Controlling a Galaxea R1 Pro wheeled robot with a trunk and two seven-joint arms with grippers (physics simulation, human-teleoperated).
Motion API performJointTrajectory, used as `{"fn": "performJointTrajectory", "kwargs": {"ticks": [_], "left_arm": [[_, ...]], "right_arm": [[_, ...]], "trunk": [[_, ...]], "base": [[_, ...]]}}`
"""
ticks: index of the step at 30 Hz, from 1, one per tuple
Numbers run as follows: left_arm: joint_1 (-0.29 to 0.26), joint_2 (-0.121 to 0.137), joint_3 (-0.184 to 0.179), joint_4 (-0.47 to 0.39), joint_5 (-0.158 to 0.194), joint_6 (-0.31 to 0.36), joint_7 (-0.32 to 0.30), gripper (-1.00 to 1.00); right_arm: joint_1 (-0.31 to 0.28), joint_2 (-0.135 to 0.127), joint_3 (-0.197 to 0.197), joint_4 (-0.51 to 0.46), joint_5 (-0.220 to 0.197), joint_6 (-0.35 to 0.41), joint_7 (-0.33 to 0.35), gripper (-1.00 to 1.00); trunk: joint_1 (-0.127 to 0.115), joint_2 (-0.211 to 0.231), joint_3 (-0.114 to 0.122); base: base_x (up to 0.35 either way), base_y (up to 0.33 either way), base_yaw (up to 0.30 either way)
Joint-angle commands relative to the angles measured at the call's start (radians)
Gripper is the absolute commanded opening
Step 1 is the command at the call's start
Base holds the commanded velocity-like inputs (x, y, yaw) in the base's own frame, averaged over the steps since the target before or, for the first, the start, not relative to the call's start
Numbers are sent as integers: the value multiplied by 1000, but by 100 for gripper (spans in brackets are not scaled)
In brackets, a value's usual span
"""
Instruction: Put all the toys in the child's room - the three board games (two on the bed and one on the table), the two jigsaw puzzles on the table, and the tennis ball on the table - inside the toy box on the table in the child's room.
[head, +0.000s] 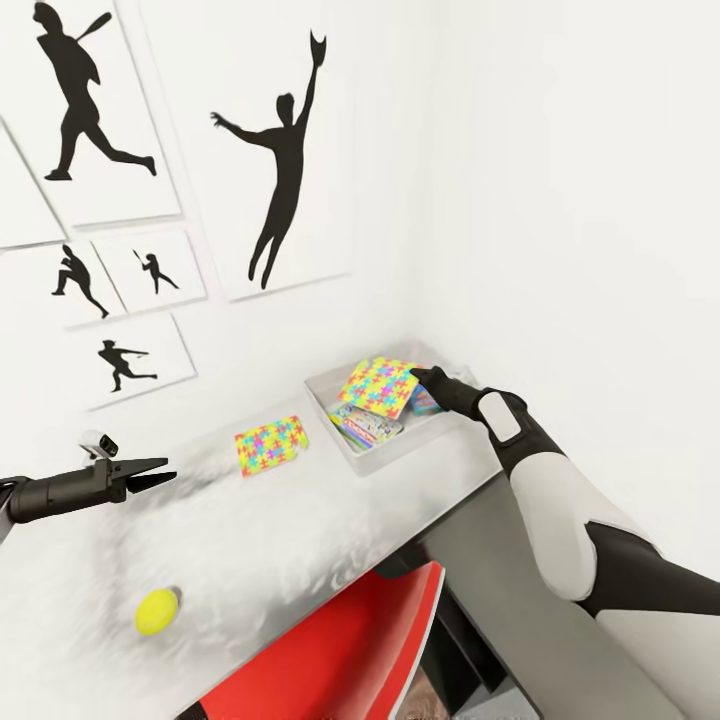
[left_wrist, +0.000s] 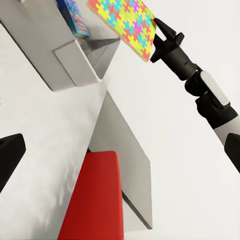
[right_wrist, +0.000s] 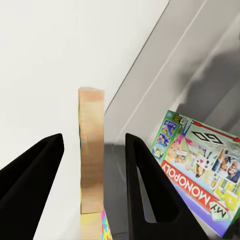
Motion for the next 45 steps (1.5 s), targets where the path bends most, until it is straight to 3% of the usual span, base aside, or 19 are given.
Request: {"fn": "performJointTrajectory", "kwargs": {"ticks": [1, 11, 17, 31, 37, 45], "left_arm": [[-1, 1, -1, 0, 0, 11, -4, 100], [-1, 1, 0, 0, -1, 11, -4, 100], [-1, 1, 0, 0, -1, 10, -4, 100], [-1, 2, 1, 0, -1, 9, -4, 100], [-1, 2, 0, 0, -1, 9, -4, 100], [-1, 2, 0, 0, -1, 9, -4, 100]], "right_arm": [[-1, 3, -8, -1, -1, 8, 1, -100], [-1, 12, -7, -2, 2, 2, 1, -100], [-1, 13, -3, -2, 7, -64, -1, -100], [-2, 14, 3, 2, 11, -87, -8, -100], [-4, 48, 1, 0, 4, -92, -9, -100], [-4, 54, -2, -1, -2, -94, -10, -100]], "trunk": [[1, -2, -4], [1, -2, -20], [1, -2, -30], [1, -2, -32], [1, -2, -32], [1, -2, -32]], "base": [[0, 0, 0], [0, 0, 0], [0, 0, 0], [0, 0, 0], [0, 0, 0], [0, 0, 0]]}}
